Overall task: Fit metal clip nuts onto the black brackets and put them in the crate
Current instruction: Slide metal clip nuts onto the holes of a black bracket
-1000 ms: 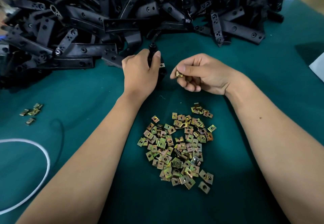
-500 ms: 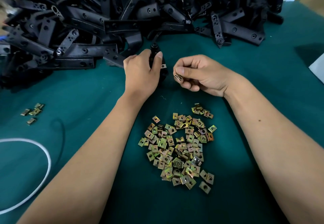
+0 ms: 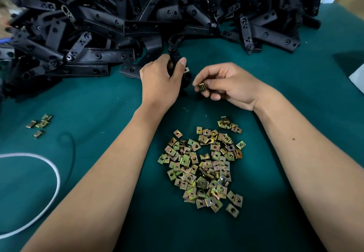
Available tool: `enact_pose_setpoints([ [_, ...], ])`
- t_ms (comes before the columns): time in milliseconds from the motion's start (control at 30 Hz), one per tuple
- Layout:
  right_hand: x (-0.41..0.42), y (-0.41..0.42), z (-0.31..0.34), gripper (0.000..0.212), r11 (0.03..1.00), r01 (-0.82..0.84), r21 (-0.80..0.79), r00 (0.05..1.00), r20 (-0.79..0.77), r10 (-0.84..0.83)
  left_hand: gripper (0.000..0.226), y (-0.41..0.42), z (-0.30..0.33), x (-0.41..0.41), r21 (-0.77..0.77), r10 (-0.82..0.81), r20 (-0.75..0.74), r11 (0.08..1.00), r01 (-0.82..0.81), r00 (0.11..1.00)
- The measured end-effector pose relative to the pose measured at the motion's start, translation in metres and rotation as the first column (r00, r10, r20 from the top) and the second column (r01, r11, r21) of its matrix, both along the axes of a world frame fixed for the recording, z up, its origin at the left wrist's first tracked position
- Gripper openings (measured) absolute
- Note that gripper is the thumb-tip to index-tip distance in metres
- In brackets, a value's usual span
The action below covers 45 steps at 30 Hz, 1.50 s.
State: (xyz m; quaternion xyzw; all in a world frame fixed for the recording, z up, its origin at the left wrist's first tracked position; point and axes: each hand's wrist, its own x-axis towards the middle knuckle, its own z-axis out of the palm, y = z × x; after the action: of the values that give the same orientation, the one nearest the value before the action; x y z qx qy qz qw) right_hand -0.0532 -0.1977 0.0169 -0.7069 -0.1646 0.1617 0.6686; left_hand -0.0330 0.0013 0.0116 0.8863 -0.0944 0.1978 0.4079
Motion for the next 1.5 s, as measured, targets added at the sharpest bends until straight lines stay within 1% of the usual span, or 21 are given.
enact_pose_setpoints([
  [67,0.0,-0.002,0.001,0.027,0.999,-0.031,-0.008,1.0,0.0,0.031,0.045,0.001,0.0,0.001,-0.007,0.004,-0.014,1.0,-0.004,1.0],
  [200,0.0,-0.005,0.002,0.013,0.996,-0.082,-0.026,0.996,0.018,0.083,0.046,0.0,0.0,0.001,-0.023,0.012,-0.03,1.0,-0.013,0.999],
  [233,-0.001,-0.005,0.002,0.013,0.996,-0.087,-0.024,0.996,0.029,0.088,0.046,0.0,0.0,0.001,-0.023,0.013,-0.032,1.0,-0.014,0.999],
  [333,-0.001,-0.003,0.001,0.012,0.997,-0.074,0.005,0.996,0.043,0.073,0.047,0.0,0.001,0.001,-0.025,0.012,-0.036,1.0,-0.013,0.999],
  [400,-0.001,-0.001,0.0,0.009,0.999,-0.039,0.022,0.999,0.02,0.039,0.047,0.0,0.002,0.0,-0.024,0.016,-0.034,1.0,-0.017,0.999],
  [433,-0.001,0.0,0.0,0.007,1.0,-0.022,0.001,1.0,0.015,0.022,0.048,0.0,0.002,0.0,-0.021,0.017,-0.033,1.0,-0.018,0.999],
  [467,0.0,0.002,0.0,0.005,0.998,-0.014,-0.057,0.999,0.03,0.016,0.048,0.0,0.002,0.0,-0.02,0.019,-0.033,1.0,-0.019,0.999],
  [567,0.0,0.009,0.002,0.012,0.948,-0.048,-0.314,0.989,0.121,0.09,0.048,-0.001,0.004,-0.001,-0.027,0.02,-0.036,0.999,-0.021,0.999],
  [600,0.0,0.011,0.003,0.014,0.932,-0.062,-0.358,0.986,0.125,0.113,0.048,-0.001,0.004,-0.001,-0.028,0.02,-0.038,0.999,-0.021,0.999],
  [667,0.001,0.013,0.005,0.016,0.92,-0.07,-0.386,0.987,0.104,0.119,0.048,-0.001,0.004,-0.001,-0.033,0.021,-0.043,0.999,-0.022,0.999],
  [800,0.002,0.012,0.004,0.018,0.953,-0.03,-0.302,0.993,0.098,0.062,0.048,0.0,0.004,-0.002,-0.035,0.018,-0.045,0.999,-0.019,0.999],
  [933,0.002,0.006,0.003,0.02,0.985,-0.006,-0.173,1.0,0.013,0.008,0.048,0.0,0.004,-0.002,-0.033,0.017,-0.047,0.999,-0.018,0.999],
  [1067,0.003,-0.001,0.001,0.023,1.0,-0.026,-0.017,0.997,-0.075,0.024,0.044,0.001,0.004,-0.002,-0.049,0.008,-0.033,0.999,-0.01,0.999],
  [1200,0.003,-0.005,-0.002,0.026,0.991,0.001,0.136,0.992,-0.123,0.015,0.04,0.002,0.004,-0.002,-0.085,0.012,-0.01,0.996,-0.013,1.0],
  [1267,0.003,-0.006,-0.003,0.027,0.986,0.008,0.167,0.991,-0.132,0.014,0.04,0.003,0.004,-0.003,-0.101,0.015,-0.001,0.995,-0.015,1.0],
  [1400,0.002,-0.008,-0.005,0.03,0.989,0.021,0.146,0.994,-0.111,-0.005,0.04,0.003,0.005,-0.003,-0.12,0.021,0.014,0.993,-0.019,1.0],
  [1500,0.002,-0.007,-0.006,0.029,0.973,0.083,0.217,0.994,-0.094,-0.064,0.039,0.003,0.005,-0.004,-0.118,0.019,0.01,0.993,-0.017,1.0],
])
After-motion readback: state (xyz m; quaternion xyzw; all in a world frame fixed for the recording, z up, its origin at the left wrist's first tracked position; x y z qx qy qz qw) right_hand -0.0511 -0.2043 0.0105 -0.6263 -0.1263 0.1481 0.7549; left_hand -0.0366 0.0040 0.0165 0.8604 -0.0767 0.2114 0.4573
